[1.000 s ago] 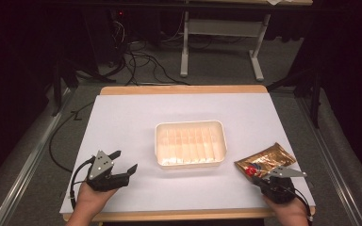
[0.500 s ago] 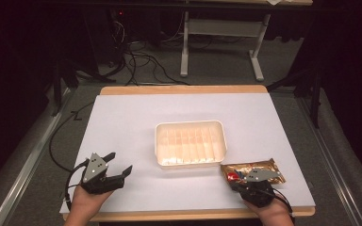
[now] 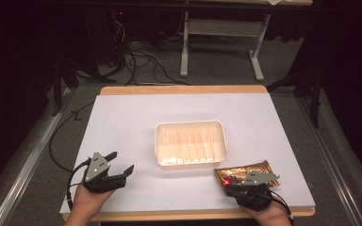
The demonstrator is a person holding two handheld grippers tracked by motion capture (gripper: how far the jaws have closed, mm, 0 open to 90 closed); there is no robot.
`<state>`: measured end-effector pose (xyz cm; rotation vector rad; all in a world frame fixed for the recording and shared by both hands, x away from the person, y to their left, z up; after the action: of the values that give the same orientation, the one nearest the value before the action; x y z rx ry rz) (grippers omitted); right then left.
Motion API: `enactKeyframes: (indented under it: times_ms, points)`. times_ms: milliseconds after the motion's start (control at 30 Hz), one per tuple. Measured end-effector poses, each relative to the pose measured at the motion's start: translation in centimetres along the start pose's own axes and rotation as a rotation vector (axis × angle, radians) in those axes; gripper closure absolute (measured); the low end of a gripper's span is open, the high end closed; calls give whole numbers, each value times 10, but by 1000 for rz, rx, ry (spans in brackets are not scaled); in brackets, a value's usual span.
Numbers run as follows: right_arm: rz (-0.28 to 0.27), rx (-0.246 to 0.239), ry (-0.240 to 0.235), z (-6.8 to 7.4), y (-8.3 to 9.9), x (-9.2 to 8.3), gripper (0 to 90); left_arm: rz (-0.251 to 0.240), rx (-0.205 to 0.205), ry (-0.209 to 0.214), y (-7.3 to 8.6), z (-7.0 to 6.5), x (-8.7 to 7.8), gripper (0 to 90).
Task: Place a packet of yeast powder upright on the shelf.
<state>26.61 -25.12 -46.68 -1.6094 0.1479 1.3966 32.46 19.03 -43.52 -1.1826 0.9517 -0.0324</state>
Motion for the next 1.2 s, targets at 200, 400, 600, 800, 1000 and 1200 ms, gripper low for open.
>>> enactKeyframes:
  times_ms: [200,400,600,800,1000,1200]
  points:
    - [-122,74,35,-12,2,-21,716,2,4,2,-1,0,1,243]
    - [-200,209,131,-44,19,-42,674,3,5,-1,0,0,1,244]
    - [-226,337,163,-65,33,-52,613,8,9,-1,0,-1,2,244]
    - [-225,454,184,-85,47,-55,520,9,12,-5,0,0,2,244]
    - [-224,590,169,-99,64,-57,469,16,18,-6,0,-1,3,244]
    - [-212,656,154,-106,76,-56,437,18,21,-7,0,-1,3,243]
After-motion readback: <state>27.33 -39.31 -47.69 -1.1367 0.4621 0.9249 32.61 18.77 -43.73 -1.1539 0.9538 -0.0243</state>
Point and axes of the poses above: each handheld gripper's, and its own axes: x roughly forward along the jaws, y roughly out of its underside, z roughly to its left, the point moved 2 cm from there along x, roughly forward along the jaws, and after that the axes turned 11 degrees about z, right-handed, at the moved point
